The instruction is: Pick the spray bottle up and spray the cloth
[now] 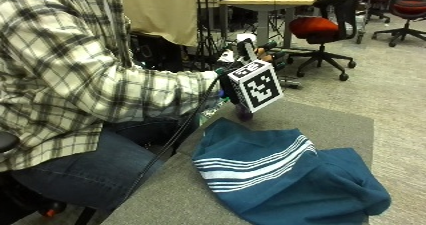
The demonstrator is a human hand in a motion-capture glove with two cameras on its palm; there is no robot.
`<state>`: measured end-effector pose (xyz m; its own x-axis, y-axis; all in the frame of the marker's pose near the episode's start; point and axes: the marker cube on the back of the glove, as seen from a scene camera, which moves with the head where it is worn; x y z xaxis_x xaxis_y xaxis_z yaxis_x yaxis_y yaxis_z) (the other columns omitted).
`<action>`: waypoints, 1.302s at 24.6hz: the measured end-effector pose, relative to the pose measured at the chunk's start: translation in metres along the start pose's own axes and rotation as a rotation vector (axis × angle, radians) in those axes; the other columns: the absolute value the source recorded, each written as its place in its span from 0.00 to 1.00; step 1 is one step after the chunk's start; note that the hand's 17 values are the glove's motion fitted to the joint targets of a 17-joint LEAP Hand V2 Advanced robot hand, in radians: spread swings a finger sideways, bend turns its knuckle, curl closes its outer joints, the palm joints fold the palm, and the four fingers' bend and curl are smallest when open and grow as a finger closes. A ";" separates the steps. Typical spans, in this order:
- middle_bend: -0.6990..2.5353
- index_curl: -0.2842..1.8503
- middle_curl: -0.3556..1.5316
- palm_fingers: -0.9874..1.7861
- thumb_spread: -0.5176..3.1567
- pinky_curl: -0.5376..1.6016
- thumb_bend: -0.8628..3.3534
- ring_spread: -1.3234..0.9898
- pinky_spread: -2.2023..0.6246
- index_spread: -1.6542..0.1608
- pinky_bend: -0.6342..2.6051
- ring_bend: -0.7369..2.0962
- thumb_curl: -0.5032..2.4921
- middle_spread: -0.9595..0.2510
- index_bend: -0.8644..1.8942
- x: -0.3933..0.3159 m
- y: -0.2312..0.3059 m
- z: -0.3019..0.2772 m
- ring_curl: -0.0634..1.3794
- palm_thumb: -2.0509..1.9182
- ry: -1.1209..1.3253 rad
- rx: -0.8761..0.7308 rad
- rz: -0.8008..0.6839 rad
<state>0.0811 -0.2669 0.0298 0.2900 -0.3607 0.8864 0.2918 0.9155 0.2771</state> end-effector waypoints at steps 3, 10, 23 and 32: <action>0.27 0.25 0.38 0.34 0.34 0.41 0.19 0.55 0.83 0.67 0.37 0.37 0.37 0.66 0.34 0.001 0.002 -0.002 0.29 0.71 0.009 0.004 0.011; 0.27 0.24 0.37 0.34 0.36 0.40 0.20 0.55 0.84 0.67 0.36 0.38 0.36 0.67 0.36 -0.005 0.010 -0.018 0.28 0.71 0.151 0.041 0.029; 0.28 0.27 0.37 0.38 0.41 0.38 0.19 0.59 0.85 0.68 0.33 0.35 0.34 0.68 0.39 -0.075 0.126 -0.148 0.26 0.65 1.250 0.127 0.517; 0.27 0.28 0.36 0.38 0.43 0.38 0.20 0.61 0.85 0.68 0.32 0.34 0.33 0.70 0.38 -0.159 0.296 -0.117 0.25 0.63 1.368 0.252 0.681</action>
<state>0.2280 0.0404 -0.0730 0.9242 0.3690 -0.0986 -0.3522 0.9232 0.1538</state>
